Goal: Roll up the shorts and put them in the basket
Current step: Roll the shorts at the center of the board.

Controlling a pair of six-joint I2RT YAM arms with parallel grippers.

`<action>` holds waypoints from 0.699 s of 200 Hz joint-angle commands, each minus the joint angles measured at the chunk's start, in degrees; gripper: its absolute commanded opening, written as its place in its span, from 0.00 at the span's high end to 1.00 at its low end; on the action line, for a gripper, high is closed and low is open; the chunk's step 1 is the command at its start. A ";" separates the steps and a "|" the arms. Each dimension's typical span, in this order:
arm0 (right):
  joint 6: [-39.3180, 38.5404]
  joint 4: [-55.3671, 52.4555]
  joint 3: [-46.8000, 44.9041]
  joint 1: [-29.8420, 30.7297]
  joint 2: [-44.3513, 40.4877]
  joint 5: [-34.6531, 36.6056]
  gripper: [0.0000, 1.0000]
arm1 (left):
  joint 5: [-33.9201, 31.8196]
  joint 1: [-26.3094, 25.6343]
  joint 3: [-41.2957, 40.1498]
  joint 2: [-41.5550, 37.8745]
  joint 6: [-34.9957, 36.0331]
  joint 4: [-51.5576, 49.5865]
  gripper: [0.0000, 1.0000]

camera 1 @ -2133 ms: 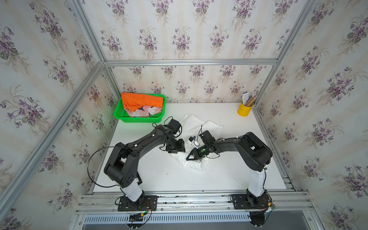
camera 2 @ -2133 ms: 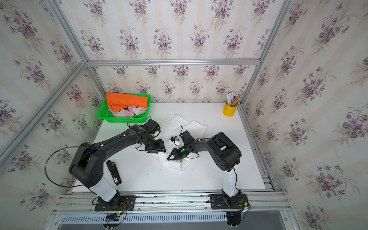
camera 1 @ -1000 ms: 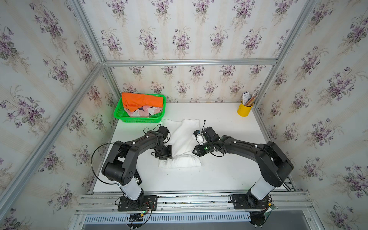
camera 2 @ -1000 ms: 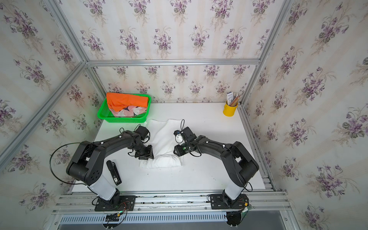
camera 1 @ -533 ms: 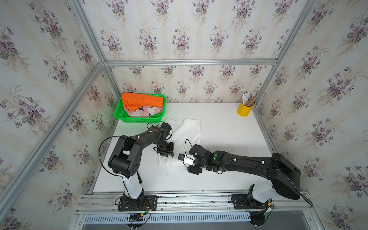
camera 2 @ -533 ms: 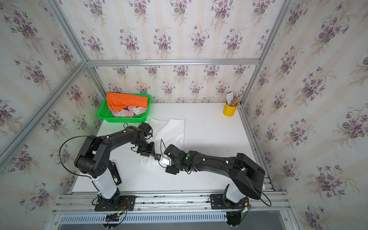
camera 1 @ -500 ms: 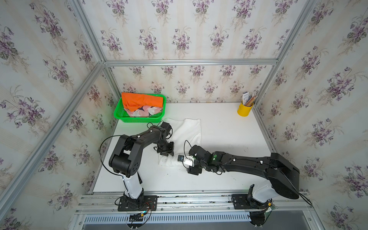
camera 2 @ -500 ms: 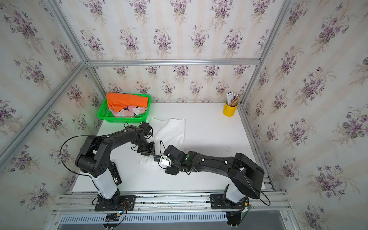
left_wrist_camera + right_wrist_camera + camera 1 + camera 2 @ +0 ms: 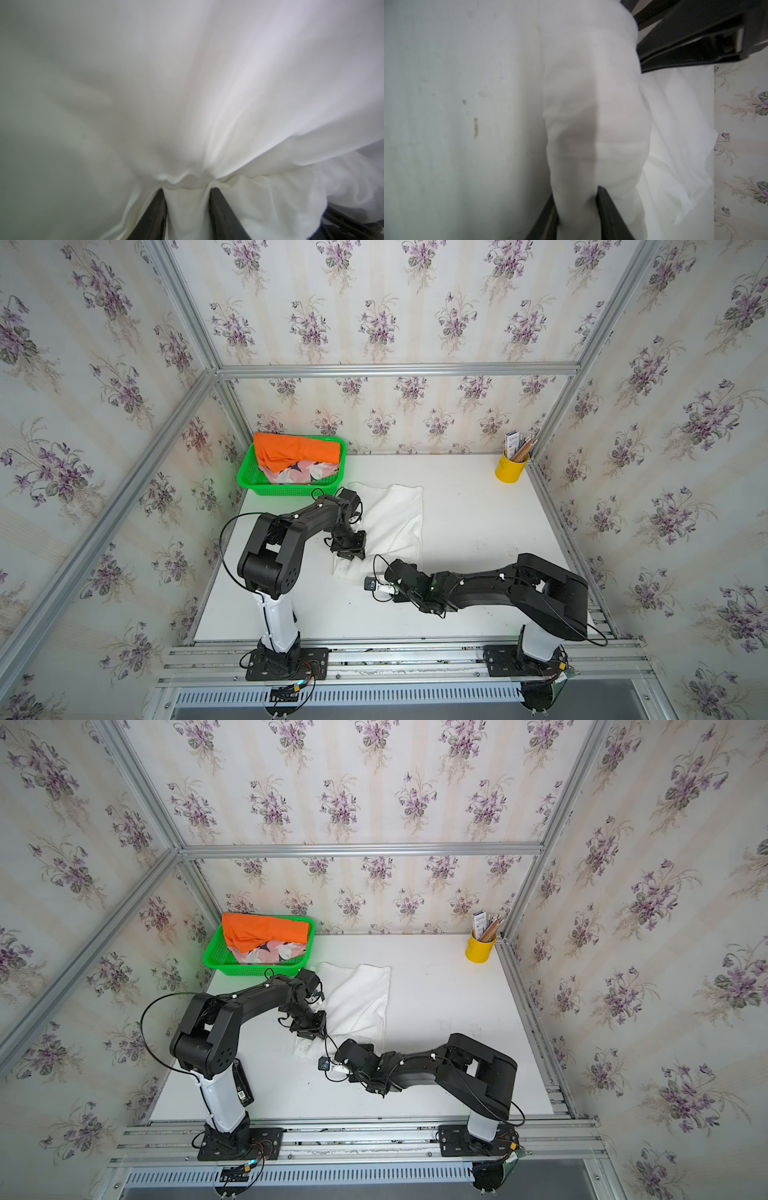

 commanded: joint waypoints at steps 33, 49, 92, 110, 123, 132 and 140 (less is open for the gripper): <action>17.44 -19.24 7.17 -0.15 -3.68 -18.78 1.00 | -1.25 0.25 2.23 -2.91 0.27 -0.62 0.57; 22.83 -24.82 11.60 -1.70 -2.54 -29.26 1.00 | -2.03 0.30 3.70 -4.68 1.01 -1.67 0.55; 34.25 -27.32 18.30 -11.39 2.90 -59.69 1.00 | -12.08 0.48 9.59 -10.70 2.64 -9.48 0.50; 40.02 -24.07 19.50 -16.23 7.96 -69.58 1.00 | -15.00 0.55 11.09 -12.25 2.69 -12.94 0.49; 41.86 -24.36 21.88 -18.28 12.34 -73.28 1.00 | -15.43 0.58 10.31 -14.14 2.46 -13.60 0.48; 42.72 -24.72 23.53 -19.29 15.17 -74.46 1.00 | -15.15 0.43 9.43 -15.62 2.16 -13.57 0.48; 43.78 -24.78 24.75 -20.13 17.30 -74.71 1.00 | -14.82 0.62 8.70 -16.70 1.93 -13.66 0.48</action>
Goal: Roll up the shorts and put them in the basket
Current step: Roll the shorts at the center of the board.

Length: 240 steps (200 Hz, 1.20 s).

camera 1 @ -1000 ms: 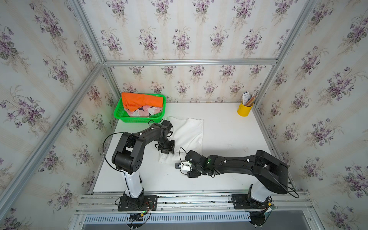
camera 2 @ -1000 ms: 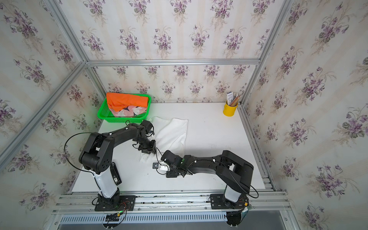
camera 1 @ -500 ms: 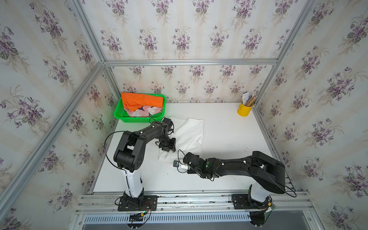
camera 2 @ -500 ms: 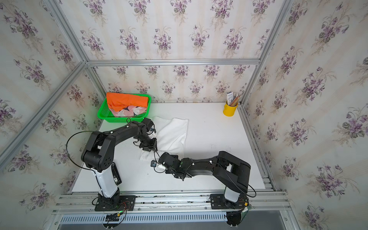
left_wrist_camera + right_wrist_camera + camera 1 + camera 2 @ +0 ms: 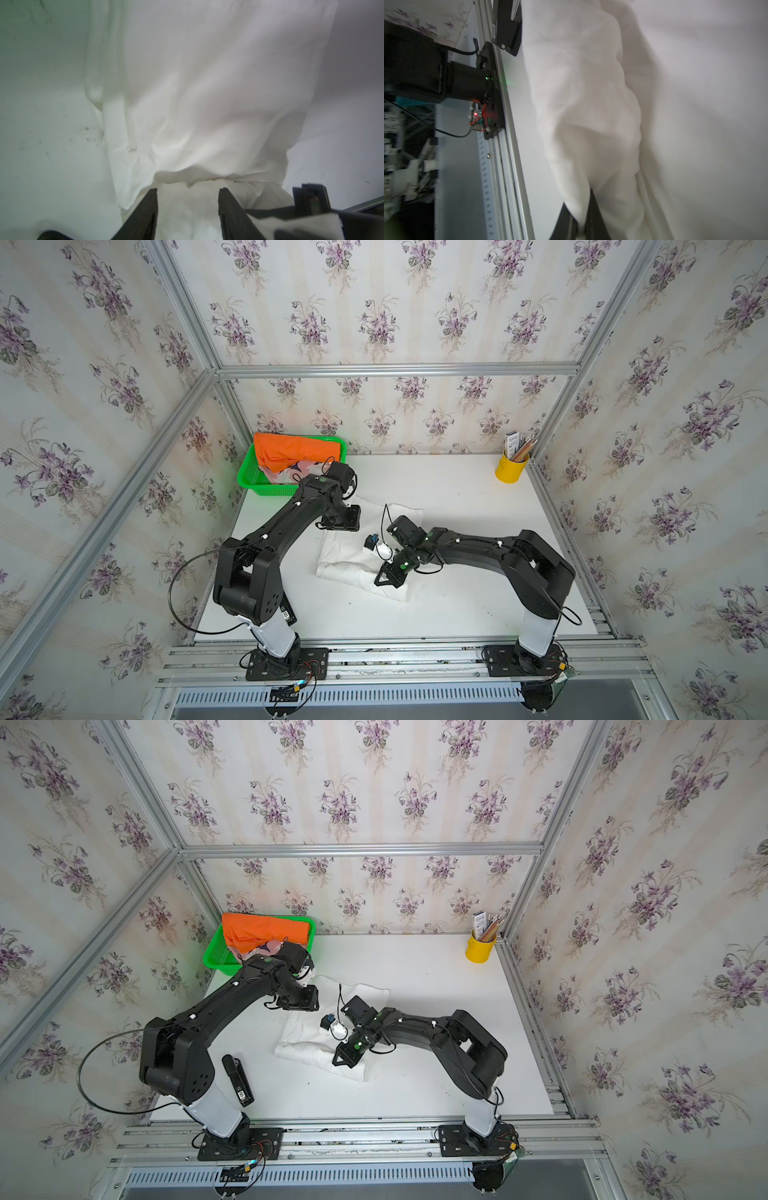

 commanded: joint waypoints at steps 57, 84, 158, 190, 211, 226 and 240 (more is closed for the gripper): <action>13.75 0.00 7.36 -8.28 13.12 -12.30 1.00 | 1.10 -0.38 -6.74 -7.92 -0.55 -3.95 0.46; 16.20 0.85 7.82 -9.73 13.29 -12.73 1.00 | 4.04 -1.18 -7.66 -8.33 -0.78 -2.83 0.45; 21.70 3.09 5.17 -13.68 14.18 -5.01 0.95 | 5.06 -3.65 -4.92 2.47 -2.69 5.21 0.49; 21.90 3.06 4.57 -13.77 12.11 -4.61 0.91 | 3.03 -3.65 0.11 9.77 -2.63 6.81 0.49; 21.47 2.09 4.74 -13.77 9.74 -5.64 0.89 | 2.56 -3.61 3.39 14.12 -2.63 7.23 0.49; 21.54 1.57 4.72 -13.75 7.22 -4.37 0.88 | 2.07 -3.57 6.22 17.91 -2.31 5.88 0.49; 21.54 1.29 4.91 -13.92 5.75 -3.17 0.88 | 1.84 -3.55 7.74 20.63 -2.04 5.31 0.49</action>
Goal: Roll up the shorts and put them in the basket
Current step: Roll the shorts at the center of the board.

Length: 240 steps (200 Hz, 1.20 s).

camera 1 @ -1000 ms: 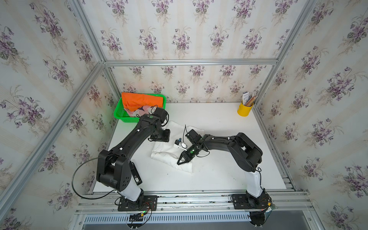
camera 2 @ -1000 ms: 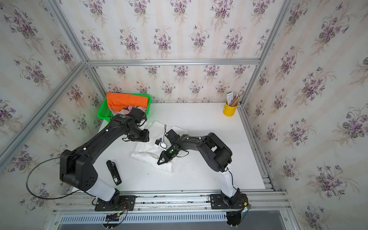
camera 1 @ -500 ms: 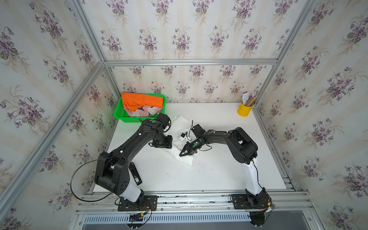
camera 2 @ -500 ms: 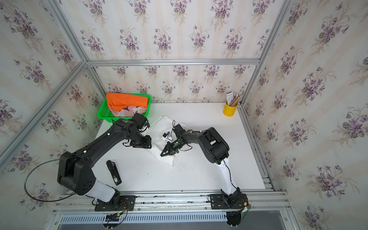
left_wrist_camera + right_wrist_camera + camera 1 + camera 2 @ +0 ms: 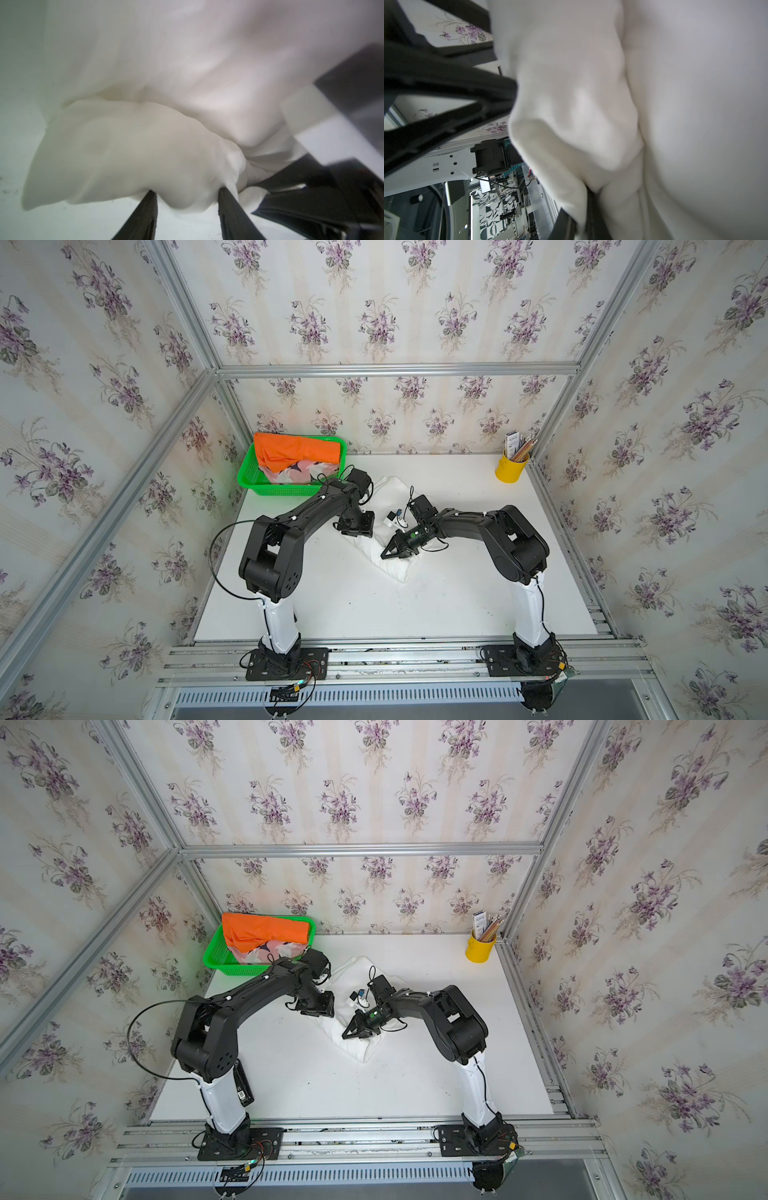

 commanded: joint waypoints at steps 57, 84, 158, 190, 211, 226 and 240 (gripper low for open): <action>-0.95 -4.12 2.05 -3.29 2.03 19.86 0.90 | -1.90 0.33 4.39 9.16 1.95 -0.72 0.49; -2.73 -5.97 2.58 -3.84 4.07 22.00 0.92 | -1.87 0.32 3.80 7.45 2.07 -1.06 0.49; -8.39 -6.08 -8.39 0.64 -5.55 7.93 0.97 | 5.72 2.49 -20.80 -15.58 -19.24 11.29 0.25; -9.67 -5.77 -10.94 1.99 -6.89 5.90 0.97 | 13.18 1.84 -31.68 -20.72 -33.27 26.16 0.21; -11.18 -6.64 -11.60 2.71 -7.86 5.86 0.94 | 12.30 1.19 -33.90 -20.85 -36.11 30.55 0.19; -12.30 -7.20 -11.67 3.29 -9.26 7.36 0.90 | 11.96 1.12 -33.91 -19.51 -36.29 30.55 0.23; -14.01 -8.34 -11.56 4.47 -11.00 10.54 0.86 | 11.20 1.12 -34.00 -17.99 -36.00 30.36 0.29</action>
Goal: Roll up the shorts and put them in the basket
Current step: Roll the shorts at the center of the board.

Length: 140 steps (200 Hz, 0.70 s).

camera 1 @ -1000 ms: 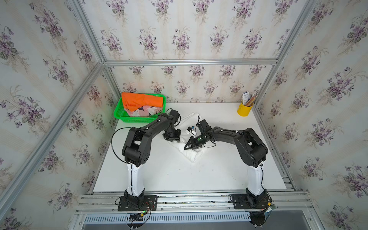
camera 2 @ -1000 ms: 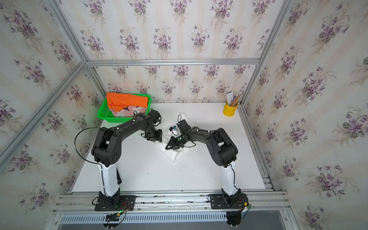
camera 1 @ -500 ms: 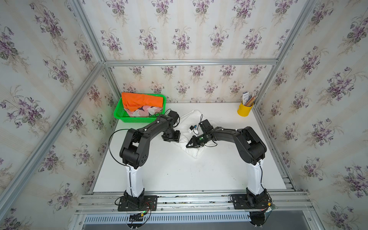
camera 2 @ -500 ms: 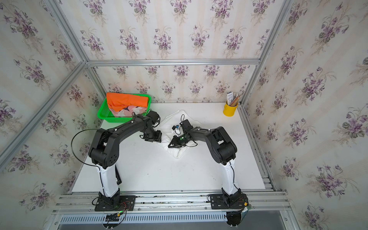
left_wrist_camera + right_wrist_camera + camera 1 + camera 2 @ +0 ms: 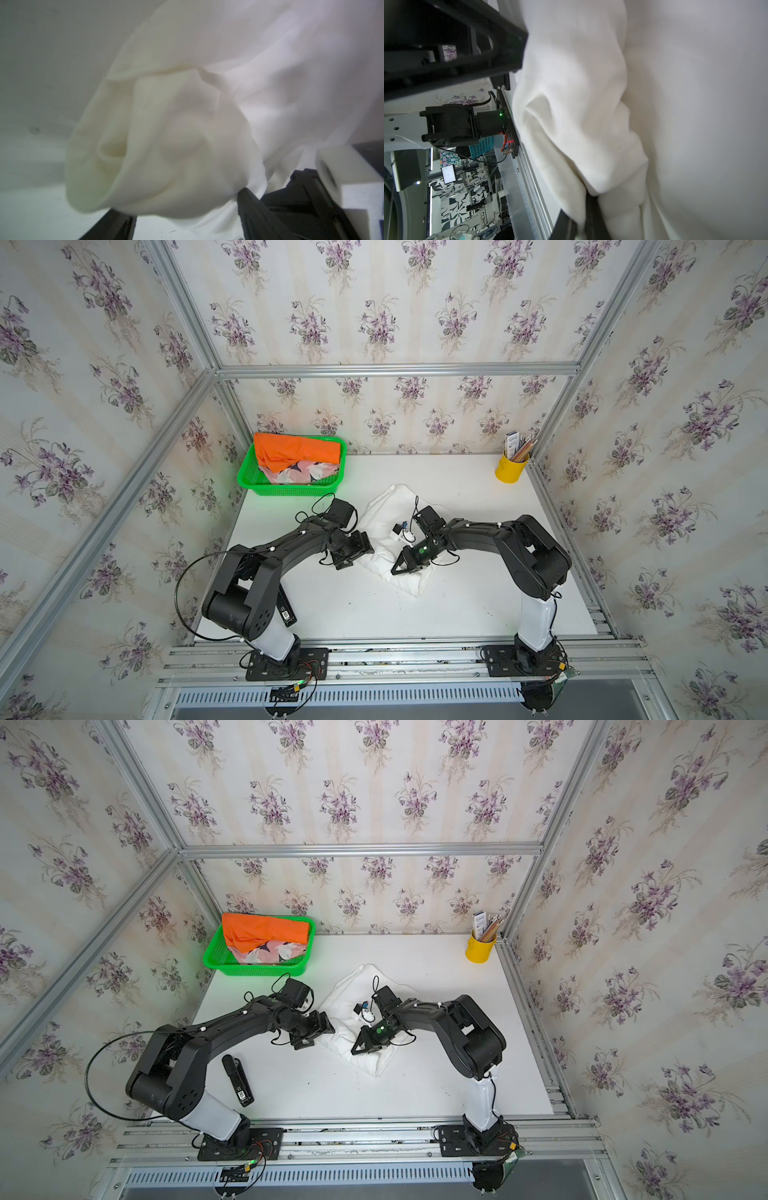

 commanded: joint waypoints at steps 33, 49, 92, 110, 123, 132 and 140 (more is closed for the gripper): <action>-6.48 -8.88 0.78 6.51 -8.46 28.43 0.72 | -0.26 -0.06 -0.13 3.65 -0.63 4.49 0.67; -8.18 -8.95 1.03 10.34 -12.69 41.53 0.59 | -0.12 -0.04 -0.13 2.87 -0.18 3.72 0.71; -16.40 -2.57 1.09 21.69 -15.02 58.62 0.35 | -0.07 -0.15 0.05 1.31 0.72 1.84 0.72; -18.49 3.51 -0.03 24.03 -13.52 59.94 0.23 | 0.73 -0.21 0.09 1.78 0.51 2.01 0.72; -19.24 7.22 -0.68 24.84 -11.59 62.26 0.18 | 1.06 -0.23 -0.15 1.95 0.45 2.23 0.72; -20.03 9.26 -1.12 25.00 -10.01 64.31 0.16 | 1.16 -0.17 -0.38 1.77 0.25 2.19 0.71; -20.44 11.44 -1.92 25.20 -9.04 66.53 0.16 | 1.18 -0.22 -0.65 1.48 0.18 2.19 0.71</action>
